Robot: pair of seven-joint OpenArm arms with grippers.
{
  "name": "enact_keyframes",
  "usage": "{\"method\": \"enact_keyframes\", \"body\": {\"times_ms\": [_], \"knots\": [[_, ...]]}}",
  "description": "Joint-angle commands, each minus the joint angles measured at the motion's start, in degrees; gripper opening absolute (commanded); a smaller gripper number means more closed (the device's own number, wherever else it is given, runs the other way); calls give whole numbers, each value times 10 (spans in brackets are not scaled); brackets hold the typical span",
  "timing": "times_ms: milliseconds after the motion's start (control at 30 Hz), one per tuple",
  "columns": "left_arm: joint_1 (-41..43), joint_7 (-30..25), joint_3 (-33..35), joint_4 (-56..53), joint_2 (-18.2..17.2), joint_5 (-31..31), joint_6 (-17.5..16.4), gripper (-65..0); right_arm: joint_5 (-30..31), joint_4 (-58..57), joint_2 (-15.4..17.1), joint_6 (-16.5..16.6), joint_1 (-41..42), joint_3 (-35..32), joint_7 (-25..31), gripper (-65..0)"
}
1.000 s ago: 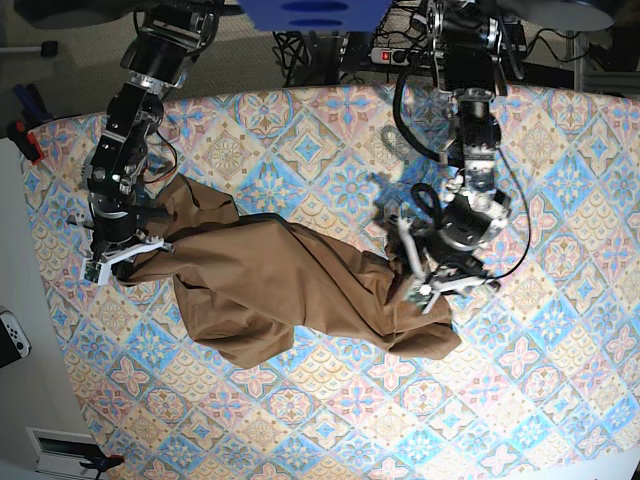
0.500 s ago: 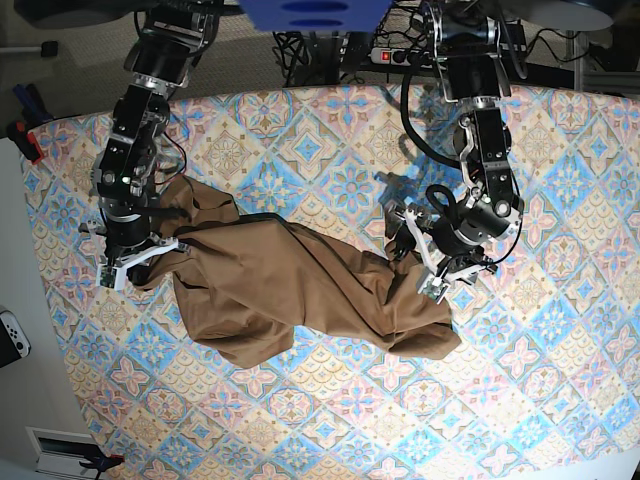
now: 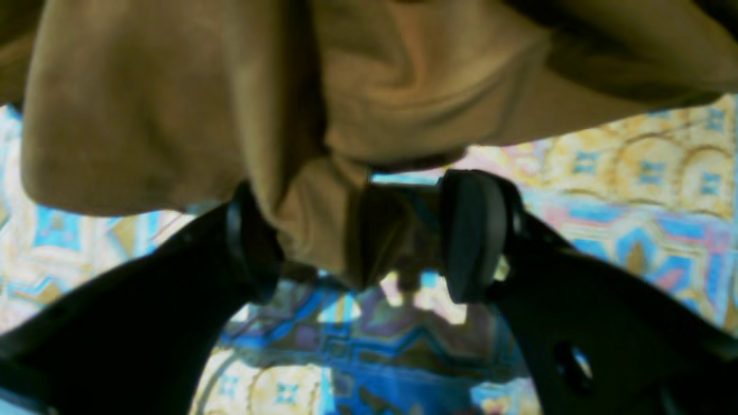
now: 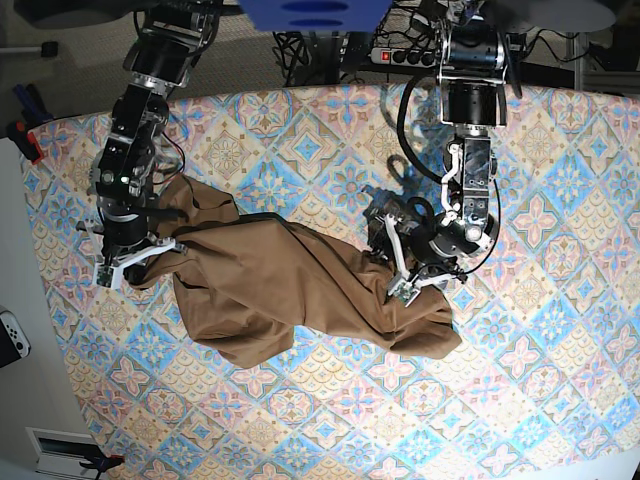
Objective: Layout the t-shirt on the table in an organized manner, then fold the t-shirt properly
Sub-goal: 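Drag the held fabric with the left gripper, spreading the shirt, then lift the shirt with both grippers and shake it out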
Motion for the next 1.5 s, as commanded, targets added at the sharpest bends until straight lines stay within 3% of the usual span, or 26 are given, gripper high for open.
{"method": "enact_keyframes", "body": {"times_ms": [0, 267, 300, 500, 733, 833, 1100, 1233, 1333, 1467], "knots": [[-13, -10, -1, 11, -2, -4, 1, -295, 3, 13, 4, 1, 9, -1, 15, -650], [-24, -10, -35, 12, -5, -4, 2, -635, 3, 13, 4, 1, 9, -1, 15, -650], [-24, -10, -43, 13, -5, -4, 2, -650, 3, 13, 4, 1, 9, -1, 15, -650], [-7, -4, -87, 84, -7, -3, 2, -650, 3, 13, 4, 1, 9, -1, 17, -650], [30, -2, -102, 210, -48, -2, 2, -650, 3, 34, 6, 1, 12, -1, 18, -650], [21, 41, -110, 255, -52, -3, 2, -650, 3, 58, 34, 1, 13, -2, 15, -650], [-110, 198, -137, 273, -51, -2, 2, -650, 3, 73, 49, 1, 85, -2, -9, -650], [-176, 221, -114, 254, -51, 1, 2, -650, 3, 73, 53, 8, 145, -2, -43, -650], [-234, 231, -88, 199, -50, 38, 2, -650, 3, 67, 78, 52, 189, -2, -82, -650], [-312, 209, -66, 93, -48, 97, 2, -650, 3, 43, 82, 78, 277, -2, -138, -650]]}}
